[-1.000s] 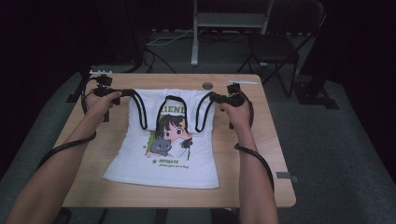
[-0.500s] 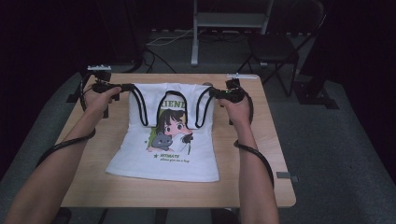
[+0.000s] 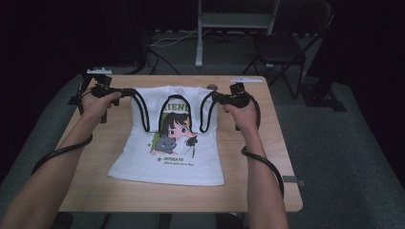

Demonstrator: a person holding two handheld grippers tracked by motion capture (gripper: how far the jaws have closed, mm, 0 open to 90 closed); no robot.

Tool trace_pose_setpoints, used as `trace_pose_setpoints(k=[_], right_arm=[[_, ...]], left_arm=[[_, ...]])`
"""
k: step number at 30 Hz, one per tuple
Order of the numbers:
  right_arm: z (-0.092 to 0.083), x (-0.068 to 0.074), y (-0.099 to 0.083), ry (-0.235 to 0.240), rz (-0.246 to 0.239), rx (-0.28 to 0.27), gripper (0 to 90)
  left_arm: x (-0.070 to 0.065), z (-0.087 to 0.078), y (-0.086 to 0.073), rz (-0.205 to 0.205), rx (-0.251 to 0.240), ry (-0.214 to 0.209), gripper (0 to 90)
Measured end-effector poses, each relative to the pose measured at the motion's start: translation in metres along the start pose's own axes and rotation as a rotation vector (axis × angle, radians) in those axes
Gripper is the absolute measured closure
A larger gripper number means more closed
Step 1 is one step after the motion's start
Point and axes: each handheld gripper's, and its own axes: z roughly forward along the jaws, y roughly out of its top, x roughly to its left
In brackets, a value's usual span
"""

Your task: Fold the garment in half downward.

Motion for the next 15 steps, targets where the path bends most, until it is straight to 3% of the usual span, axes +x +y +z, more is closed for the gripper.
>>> trace_pose_setpoints(k=[15], right_arm=[[-0.006,0.002,-0.017,0.007,-0.011,0.026,81.4]], left_arm=[[-0.005,-0.011,-0.016,0.043,0.019,-0.014,82.3]])
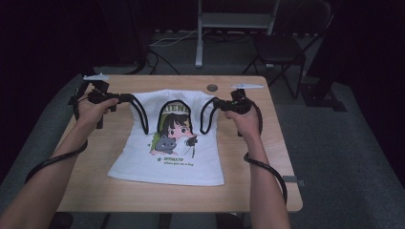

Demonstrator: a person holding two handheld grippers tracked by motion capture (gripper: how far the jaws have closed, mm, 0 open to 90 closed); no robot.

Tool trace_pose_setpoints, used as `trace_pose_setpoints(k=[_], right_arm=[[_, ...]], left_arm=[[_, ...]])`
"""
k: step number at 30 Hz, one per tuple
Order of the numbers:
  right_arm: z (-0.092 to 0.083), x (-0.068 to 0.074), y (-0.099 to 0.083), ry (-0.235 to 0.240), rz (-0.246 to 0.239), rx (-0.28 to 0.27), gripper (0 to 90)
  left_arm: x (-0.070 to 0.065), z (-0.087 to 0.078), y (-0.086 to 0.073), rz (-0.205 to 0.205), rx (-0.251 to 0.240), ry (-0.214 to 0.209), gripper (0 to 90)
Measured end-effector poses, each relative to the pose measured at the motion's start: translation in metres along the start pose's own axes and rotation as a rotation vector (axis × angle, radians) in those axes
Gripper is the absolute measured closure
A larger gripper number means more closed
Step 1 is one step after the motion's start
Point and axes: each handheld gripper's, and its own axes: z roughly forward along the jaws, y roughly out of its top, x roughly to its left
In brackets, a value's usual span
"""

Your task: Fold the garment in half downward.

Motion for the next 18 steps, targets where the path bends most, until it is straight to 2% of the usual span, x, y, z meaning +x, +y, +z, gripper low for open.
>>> trace_pose_setpoints(k=[11,18], right_arm=[[-0.005,0.006,-0.011,0.012,-0.031,0.025,81.4],[-0.008,0.011,-0.021,0.008,-0.067,0.06,81.1]], left_arm=[[-0.004,-0.005,-0.009,0.013,0.012,0.0,82.2],[-0.005,-0.006,-0.019,0.032,0.049,0.016,82.3]])
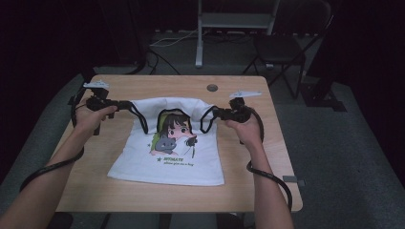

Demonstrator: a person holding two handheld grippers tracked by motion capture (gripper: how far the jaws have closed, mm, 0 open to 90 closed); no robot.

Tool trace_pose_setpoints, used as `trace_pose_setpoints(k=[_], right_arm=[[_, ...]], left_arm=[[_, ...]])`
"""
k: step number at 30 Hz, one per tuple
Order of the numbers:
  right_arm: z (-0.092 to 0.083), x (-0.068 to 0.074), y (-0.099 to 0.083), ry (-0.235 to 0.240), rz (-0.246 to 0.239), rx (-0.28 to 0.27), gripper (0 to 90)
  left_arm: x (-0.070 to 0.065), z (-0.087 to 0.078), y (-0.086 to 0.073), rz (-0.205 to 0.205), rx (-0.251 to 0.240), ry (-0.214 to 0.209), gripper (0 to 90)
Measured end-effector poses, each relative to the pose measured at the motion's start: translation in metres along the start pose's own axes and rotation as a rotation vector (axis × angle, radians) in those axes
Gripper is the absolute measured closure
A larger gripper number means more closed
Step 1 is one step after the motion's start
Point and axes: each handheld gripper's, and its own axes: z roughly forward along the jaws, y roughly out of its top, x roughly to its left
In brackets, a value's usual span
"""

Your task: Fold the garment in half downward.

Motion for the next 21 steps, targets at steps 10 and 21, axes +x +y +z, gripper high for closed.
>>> trace_pose_setpoints(k=[10,21], right_arm=[[0.0,0.008,-0.011,-0.007,-0.04,0.031,81.1],[-0.003,0.017,-0.024,-0.011,-0.101,0.065,81.0]], left_arm=[[-0.008,-0.003,-0.013,0.033,0.023,0.009,82.3],[-0.015,-0.006,-0.025,0.075,0.051,0.017,82.3]])
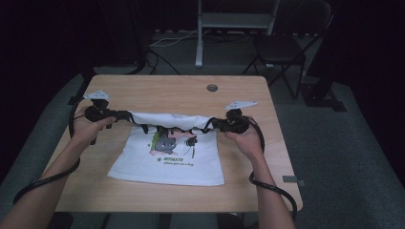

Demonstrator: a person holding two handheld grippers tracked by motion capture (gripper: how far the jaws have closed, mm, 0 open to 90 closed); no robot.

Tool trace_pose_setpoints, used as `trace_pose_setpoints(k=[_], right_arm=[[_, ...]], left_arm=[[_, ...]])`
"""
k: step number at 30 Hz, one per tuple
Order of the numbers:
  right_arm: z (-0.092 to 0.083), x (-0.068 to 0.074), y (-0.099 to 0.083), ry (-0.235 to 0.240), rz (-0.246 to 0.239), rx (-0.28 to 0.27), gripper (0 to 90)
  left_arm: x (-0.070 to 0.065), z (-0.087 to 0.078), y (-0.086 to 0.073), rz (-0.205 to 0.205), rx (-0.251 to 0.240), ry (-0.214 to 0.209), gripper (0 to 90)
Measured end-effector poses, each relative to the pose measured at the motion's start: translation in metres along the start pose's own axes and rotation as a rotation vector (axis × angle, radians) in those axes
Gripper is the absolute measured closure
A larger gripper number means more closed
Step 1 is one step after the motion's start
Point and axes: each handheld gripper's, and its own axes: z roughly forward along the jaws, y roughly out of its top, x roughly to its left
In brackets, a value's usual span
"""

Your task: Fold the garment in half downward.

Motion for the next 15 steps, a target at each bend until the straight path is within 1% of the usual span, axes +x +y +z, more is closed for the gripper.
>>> trace_pose_setpoints(k=[6,9,10,11,12,15], right_arm=[[-0.003,0.007,-0.005,0.004,-0.034,0.004,81.0],[-0.005,0.009,-0.008,0.004,-0.039,0.009,81.0],[-0.005,0.009,-0.008,0.004,-0.039,0.009,81.0],[-0.005,0.01,-0.01,0.002,-0.048,0.009,81.0],[-0.006,0.011,-0.01,0.002,-0.047,0.013,81.0],[-0.007,0.012,-0.012,0.002,-0.054,0.017,80.9]], left_arm=[[-0.005,-0.002,-0.008,0.008,0.002,0.001,82.3],[-0.007,-0.003,-0.01,0.018,0.003,0.006,82.3],[-0.008,-0.004,-0.011,0.032,0.008,0.006,82.3],[-0.011,-0.004,-0.012,0.038,0.006,0.01,82.3],[-0.012,-0.005,-0.013,0.048,0.009,0.011,82.3],[-0.015,-0.006,-0.016,0.06,0.013,0.013,82.3]])
